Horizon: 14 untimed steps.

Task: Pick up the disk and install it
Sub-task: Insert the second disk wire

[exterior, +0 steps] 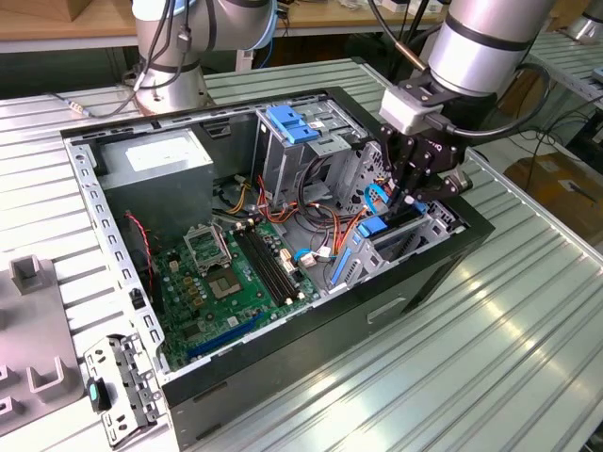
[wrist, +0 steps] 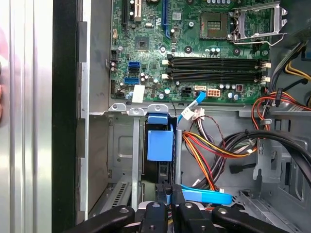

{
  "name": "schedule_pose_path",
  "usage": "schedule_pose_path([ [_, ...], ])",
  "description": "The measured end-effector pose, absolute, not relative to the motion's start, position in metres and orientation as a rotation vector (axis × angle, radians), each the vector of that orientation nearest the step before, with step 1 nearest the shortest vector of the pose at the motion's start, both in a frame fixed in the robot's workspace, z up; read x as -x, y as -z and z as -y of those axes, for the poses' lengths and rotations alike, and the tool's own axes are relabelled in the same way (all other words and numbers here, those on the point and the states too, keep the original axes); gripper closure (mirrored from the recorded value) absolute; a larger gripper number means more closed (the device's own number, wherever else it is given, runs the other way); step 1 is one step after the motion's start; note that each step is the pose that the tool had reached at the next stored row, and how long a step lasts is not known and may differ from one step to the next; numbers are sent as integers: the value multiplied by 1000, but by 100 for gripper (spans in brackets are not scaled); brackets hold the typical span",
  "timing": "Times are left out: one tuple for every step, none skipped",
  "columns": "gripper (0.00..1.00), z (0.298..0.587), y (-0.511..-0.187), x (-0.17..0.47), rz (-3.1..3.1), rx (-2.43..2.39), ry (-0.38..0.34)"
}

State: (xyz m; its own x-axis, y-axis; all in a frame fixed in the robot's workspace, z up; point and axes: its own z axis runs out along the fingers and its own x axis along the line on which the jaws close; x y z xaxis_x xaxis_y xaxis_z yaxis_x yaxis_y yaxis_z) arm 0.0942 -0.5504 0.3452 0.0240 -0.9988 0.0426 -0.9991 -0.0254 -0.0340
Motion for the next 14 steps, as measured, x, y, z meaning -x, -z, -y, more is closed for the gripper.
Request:
schedule_pose_path([
  [84, 550, -345, -94, 2189, -2244, -85],
  [84, 550, -344, -94, 2190, -2244, -85],
  [84, 551, -343, -94, 2189, -2244, -85],
  [84, 551, -342, -94, 2189, -2244, -86],
  [84, 551, -341, -94, 2189, -2244, -86],
  [84, 551, -341, -94, 2189, -2244, -85],
  [84, 551, -341, -94, 2189, -2244, -85],
  [84, 551, -341, -94, 2189, -2244, -85],
  [84, 551, -341, -94, 2189, -2244, -85],
  [84, 551, -341, -94, 2189, -2244, -85],
  [84, 551, -340, -94, 2190, -2244, -85],
  [83, 551, -340, -94, 2189, -2244, -85],
  [83, 551, -340, -94, 2190, -2245, -84],
  [76, 551, -341, -94, 2190, -2245, -84],
])
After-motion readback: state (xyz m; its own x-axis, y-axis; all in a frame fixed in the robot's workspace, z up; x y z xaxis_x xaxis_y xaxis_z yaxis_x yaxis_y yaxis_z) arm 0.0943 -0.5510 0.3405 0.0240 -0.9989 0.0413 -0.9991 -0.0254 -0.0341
